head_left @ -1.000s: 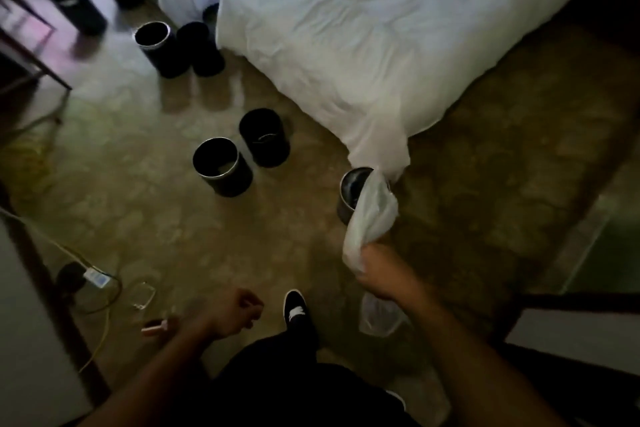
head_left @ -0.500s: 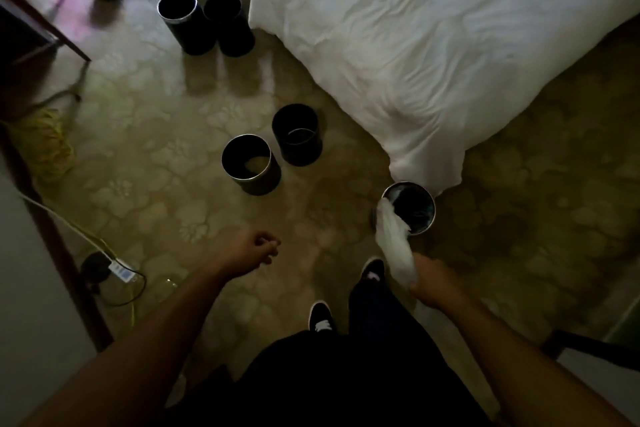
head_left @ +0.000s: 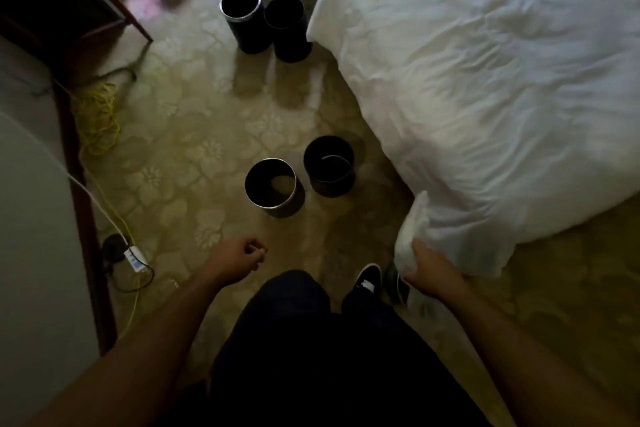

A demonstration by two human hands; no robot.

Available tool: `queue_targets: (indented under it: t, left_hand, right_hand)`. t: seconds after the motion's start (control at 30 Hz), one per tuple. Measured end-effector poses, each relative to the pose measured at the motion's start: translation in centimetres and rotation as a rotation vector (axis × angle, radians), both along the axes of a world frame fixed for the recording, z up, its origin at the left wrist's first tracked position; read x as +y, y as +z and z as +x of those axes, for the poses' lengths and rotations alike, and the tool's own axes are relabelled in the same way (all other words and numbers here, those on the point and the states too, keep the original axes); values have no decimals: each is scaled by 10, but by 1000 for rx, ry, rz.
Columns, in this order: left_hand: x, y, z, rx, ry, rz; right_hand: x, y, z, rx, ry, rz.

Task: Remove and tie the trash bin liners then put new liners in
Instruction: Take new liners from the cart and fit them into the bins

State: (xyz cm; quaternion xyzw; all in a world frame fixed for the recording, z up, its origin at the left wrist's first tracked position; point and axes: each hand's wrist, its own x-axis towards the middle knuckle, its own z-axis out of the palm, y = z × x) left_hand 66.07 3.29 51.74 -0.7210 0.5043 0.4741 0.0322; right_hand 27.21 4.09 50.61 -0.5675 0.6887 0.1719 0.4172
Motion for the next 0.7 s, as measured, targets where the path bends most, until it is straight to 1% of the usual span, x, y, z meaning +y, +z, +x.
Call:
queue_targets:
  t: [0.13, 0.2, 0.33, 0.43, 0.5, 0.6, 0.7]
  left_hand:
    - [-15, -2, 6, -18, 157, 17]
    - [-22, -7, 14, -15, 237, 58]
    - [-44, -26, 27, 41, 401, 95]
    - [-77, -45, 35, 71, 491, 71]
    - [-107, -55, 41, 93, 503, 87]
    - [-160, -55, 52, 123, 490, 79]
    - [-218, -38, 61, 139, 499, -28]
  right_hand:
    - [-105, 12, 25, -92, 175, -32]
    - [-154, 25, 47, -163, 263, -26]
    - [-247, 44, 99, -240, 375, -33]
    - [-304, 44, 131, -268, 449, -54]
    - [-340, 45, 142, -232, 492, -53]
    - [-386, 43, 143, -98, 560, -42]
    - [-431, 36, 136, 5, 615, -50]
